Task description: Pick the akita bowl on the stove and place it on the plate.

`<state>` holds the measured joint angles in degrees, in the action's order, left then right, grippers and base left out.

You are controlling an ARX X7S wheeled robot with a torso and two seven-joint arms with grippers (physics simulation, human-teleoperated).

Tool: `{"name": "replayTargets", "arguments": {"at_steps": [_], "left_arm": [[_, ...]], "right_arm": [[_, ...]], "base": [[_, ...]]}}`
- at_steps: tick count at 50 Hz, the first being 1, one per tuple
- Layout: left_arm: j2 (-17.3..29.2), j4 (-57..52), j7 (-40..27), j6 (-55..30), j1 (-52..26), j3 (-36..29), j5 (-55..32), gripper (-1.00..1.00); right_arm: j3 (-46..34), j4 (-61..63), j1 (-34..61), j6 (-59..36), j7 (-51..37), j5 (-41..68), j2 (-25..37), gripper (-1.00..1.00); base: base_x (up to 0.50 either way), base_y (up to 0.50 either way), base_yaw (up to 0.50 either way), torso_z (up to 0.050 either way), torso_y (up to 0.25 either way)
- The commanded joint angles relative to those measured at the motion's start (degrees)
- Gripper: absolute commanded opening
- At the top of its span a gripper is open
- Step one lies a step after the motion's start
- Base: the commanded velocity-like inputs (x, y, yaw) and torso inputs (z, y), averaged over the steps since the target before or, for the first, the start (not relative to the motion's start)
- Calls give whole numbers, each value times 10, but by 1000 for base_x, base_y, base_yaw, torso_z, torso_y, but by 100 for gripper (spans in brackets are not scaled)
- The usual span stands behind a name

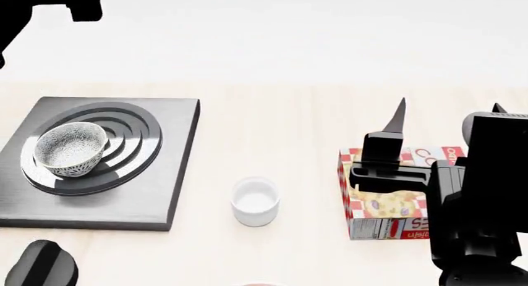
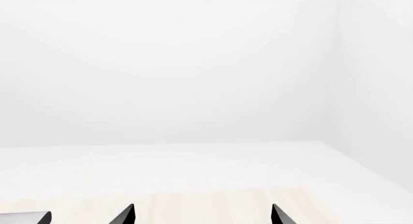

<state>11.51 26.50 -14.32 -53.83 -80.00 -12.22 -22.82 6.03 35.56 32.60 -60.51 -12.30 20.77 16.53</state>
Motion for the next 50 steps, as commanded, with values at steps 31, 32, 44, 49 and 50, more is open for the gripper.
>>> {"name": "replayTargets", "arguments": {"at_steps": [31, 32, 44, 49, 50], "left_arm": [[3, -18, 34, 53, 21, -14, -12, 100], [2, -16, 32, 53, 21, -8, -16, 100], [-5, -19, 28, 60, 20, 9, -31, 100], [-3, -12, 30, 67, 18, -3, -22, 100], [-2, -14, 31, 69, 20, -4, -22, 100]], "right_arm": [[-2, -3, -1, 6, -6, 8, 6, 100], [-2, -2, -1, 4, -6, 9, 6, 100], [-2, -2, -2, 5, -9, 12, 7, 100], [-3, -2, -2, 5, -10, 13, 7, 100], [-3, -2, -2, 5, -10, 13, 7, 100]], "base": [[0, 0, 0, 0, -49], [0, 0, 0, 0, 0], [0, 0, 0, 0, -92], [0, 0, 0, 0, 0], [0, 0, 0, 0, 0]]}}
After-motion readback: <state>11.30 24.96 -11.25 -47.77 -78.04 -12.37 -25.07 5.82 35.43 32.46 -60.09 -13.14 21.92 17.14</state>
